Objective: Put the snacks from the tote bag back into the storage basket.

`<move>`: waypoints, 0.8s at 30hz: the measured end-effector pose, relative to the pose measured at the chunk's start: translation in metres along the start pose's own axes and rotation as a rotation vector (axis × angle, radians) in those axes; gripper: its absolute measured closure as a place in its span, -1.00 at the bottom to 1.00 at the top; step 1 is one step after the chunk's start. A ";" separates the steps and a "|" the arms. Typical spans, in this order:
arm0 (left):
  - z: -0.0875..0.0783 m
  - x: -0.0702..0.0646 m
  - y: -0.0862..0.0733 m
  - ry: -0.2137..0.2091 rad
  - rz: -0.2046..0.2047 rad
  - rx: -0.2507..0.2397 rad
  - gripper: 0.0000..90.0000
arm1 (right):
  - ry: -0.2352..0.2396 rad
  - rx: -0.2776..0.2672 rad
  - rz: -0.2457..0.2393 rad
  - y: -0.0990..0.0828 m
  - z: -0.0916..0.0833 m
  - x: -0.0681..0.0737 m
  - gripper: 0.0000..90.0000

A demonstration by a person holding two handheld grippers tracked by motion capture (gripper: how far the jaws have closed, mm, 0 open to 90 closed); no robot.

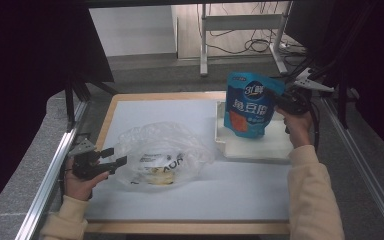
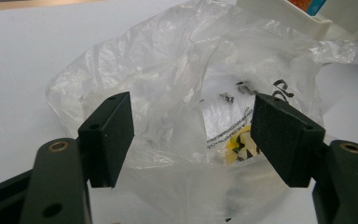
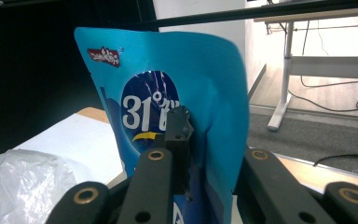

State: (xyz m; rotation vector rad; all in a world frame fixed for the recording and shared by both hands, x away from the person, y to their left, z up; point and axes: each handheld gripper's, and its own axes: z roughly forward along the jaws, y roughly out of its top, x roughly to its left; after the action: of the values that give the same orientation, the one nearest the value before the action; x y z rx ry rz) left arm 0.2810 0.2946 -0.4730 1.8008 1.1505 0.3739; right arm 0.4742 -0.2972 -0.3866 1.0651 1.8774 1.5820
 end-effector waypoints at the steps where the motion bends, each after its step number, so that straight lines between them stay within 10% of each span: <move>1: 0.000 0.000 0.000 0.000 0.001 0.000 -0.32 | 0.001 0.001 -0.002 -0.001 -0.001 0.001 0.73; 13: 0.002 0.002 0.003 -0.010 0.003 -0.003 -0.32 | -0.083 0.025 0.003 -0.006 -0.012 0.011 0.09; 24: 0.006 0.002 0.006 -0.021 0.006 -0.005 -0.32 | -0.129 0.058 0.034 -0.024 -0.035 0.014 0.00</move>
State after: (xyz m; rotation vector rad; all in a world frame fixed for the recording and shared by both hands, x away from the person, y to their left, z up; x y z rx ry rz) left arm 0.2893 0.2925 -0.4719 1.8001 1.1287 0.3607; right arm 0.4332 -0.3085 -0.3996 1.2008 1.8384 1.4486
